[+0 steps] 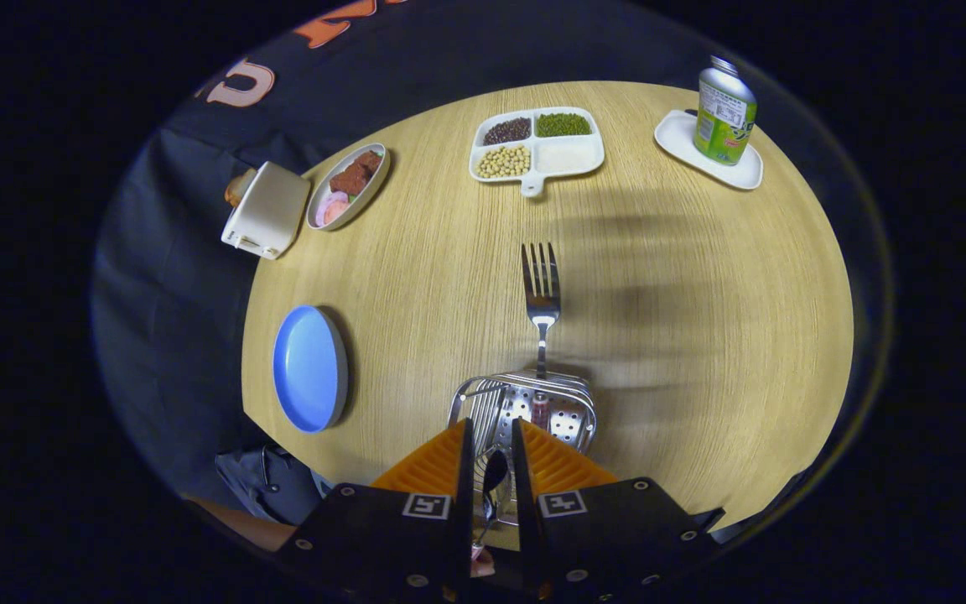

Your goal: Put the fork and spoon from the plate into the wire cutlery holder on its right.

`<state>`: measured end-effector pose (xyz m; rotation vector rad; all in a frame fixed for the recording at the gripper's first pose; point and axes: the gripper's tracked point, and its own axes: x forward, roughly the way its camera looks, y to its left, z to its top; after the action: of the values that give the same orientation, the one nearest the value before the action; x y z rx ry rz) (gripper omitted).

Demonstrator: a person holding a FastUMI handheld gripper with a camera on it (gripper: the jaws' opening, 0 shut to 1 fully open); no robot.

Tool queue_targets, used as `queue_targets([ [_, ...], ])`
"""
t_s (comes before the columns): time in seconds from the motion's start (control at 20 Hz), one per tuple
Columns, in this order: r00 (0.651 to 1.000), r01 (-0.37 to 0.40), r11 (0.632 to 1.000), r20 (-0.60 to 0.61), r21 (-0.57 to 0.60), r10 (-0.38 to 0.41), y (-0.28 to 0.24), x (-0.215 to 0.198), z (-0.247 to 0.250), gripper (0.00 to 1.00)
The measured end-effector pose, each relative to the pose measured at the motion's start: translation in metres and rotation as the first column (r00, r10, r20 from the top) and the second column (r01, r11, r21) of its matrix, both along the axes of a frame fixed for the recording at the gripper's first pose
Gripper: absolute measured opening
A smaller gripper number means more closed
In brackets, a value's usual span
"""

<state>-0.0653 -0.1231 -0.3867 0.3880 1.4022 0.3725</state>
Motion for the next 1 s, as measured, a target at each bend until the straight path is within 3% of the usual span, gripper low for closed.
queue_targets([
  [0.3,0.976,0.078,0.993,0.197,0.091,-0.095,-0.006,0.027,0.042,0.53],
  [0.5,0.921,0.129,0.986,0.355,0.109,-0.160,-0.017,0.049,0.074,0.75],
  [0.65,0.849,0.172,0.981,0.490,0.092,-0.195,-0.032,0.068,0.095,0.89],
  [0.8,0.762,0.216,0.975,0.613,0.060,-0.207,-0.050,0.082,0.118,0.93],
  [1.0,0.590,0.280,0.960,0.785,0.021,-0.189,-0.070,0.094,0.155,0.96],
])
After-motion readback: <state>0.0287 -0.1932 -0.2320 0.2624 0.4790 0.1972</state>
